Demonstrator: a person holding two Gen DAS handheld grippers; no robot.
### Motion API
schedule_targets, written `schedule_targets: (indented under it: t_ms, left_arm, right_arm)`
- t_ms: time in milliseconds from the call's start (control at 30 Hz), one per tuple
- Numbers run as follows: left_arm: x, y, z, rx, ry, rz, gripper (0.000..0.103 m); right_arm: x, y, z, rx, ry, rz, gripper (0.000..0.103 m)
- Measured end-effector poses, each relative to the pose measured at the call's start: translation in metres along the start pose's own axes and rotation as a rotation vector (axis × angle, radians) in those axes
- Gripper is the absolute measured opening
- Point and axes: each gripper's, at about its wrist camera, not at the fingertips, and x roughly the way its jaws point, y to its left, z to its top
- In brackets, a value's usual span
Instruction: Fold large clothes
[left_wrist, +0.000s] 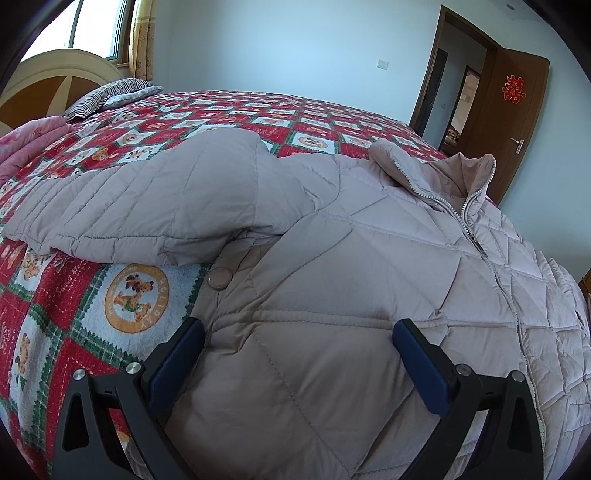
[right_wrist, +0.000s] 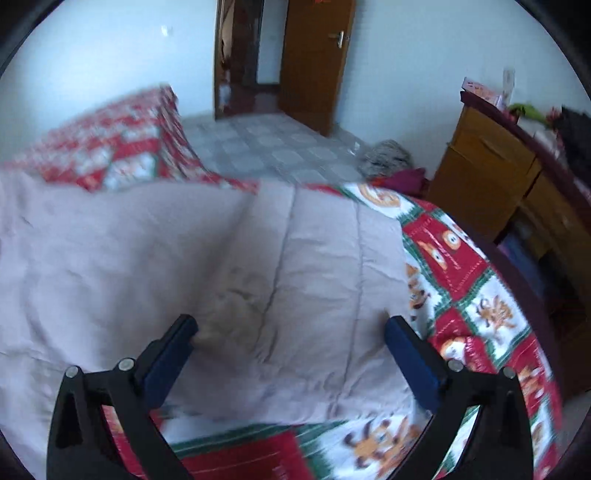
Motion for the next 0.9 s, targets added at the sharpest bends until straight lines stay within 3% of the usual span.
schedule_targets:
  t_ms: [67, 133, 200, 300, 433, 667, 900]
  left_arm:
    - [0.0, 0.0, 0.0, -0.001, 0.0, -0.001, 0.102]
    - [0.0, 0.0, 0.0, -0.001, 0.0, -0.001, 0.102]
    - [0.0, 0.0, 0.0, -0.001, 0.0, -0.002, 0.102]
    - [0.001, 0.0, 0.0, -0.004, -0.002, -0.006, 0.102]
    - [0.001, 0.0, 0.0, -0.005, -0.003, -0.008, 0.102]
    - [-0.001, 0.001, -0.001, -0.017, -0.01, -0.022, 0.102]
    - [-0.004, 0.004, -0.002, -0.028, -0.018, -0.036, 0.102]
  right_arm:
    - [-0.002, -0.013, -0.001, 0.069, -0.02, 0.041, 0.078]
    - [-0.005, -0.028, 0.0, 0.145, -0.016, 0.046, 0.039]
    - [-0.015, -0.042, 0.002, 0.207, -0.037, 0.058, 0.02]
    - [-0.044, -0.048, 0.005, 0.262, -0.105, 0.115, 0.018]
    - [-0.091, -0.021, 0.017, 0.228, -0.184, 0.219, 0.018]
    - [-0.16, 0.09, 0.03, 0.044, -0.261, 0.369, 0.018]
    - [-0.148, 0.202, 0.014, -0.091, -0.183, 0.507, 0.018]
